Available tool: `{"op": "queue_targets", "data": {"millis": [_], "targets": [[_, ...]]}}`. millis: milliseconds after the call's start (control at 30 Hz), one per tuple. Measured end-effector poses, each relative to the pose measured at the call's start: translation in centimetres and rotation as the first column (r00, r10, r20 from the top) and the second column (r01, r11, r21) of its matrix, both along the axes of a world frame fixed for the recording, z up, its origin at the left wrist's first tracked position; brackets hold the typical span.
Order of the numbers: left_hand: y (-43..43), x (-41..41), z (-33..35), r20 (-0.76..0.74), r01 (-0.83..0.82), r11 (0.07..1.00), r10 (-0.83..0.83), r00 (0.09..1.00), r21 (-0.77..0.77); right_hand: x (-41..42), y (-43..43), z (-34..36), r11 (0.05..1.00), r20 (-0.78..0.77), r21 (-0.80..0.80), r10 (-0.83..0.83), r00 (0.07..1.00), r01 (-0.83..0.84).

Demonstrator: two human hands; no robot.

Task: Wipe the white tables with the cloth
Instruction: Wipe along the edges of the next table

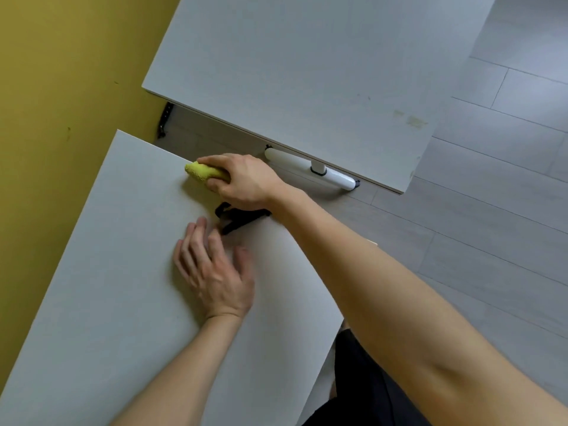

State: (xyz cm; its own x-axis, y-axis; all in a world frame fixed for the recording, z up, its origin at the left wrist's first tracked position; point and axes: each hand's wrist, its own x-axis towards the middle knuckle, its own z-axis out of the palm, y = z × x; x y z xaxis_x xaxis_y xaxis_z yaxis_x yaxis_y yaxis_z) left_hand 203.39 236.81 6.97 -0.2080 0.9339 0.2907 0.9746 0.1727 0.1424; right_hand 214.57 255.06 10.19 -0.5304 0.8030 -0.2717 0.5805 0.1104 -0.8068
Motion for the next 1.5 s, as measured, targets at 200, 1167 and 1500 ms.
{"op": "queue_targets", "data": {"millis": [200,1167,1500], "targets": [[0.0,-0.1,-0.5,0.008,0.01,1.0,-0.01,1.0,-0.001,19.2,-13.1,1.2,0.98,0.023,-0.121,-0.156,0.987,0.158],[-10.9,0.1,2.6,0.034,0.62,0.712,-0.647,0.762,-0.33,15.6,-28.0,0.3,0.49,-0.157,-0.276,-0.872,0.465,0.827],[-11.0,-0.5,1.2,0.032,0.651,0.718,-0.665,0.746,-0.248,7.8,-31.9,-1.8,0.478,-0.31,-0.117,-0.85,0.426,0.87]]}}
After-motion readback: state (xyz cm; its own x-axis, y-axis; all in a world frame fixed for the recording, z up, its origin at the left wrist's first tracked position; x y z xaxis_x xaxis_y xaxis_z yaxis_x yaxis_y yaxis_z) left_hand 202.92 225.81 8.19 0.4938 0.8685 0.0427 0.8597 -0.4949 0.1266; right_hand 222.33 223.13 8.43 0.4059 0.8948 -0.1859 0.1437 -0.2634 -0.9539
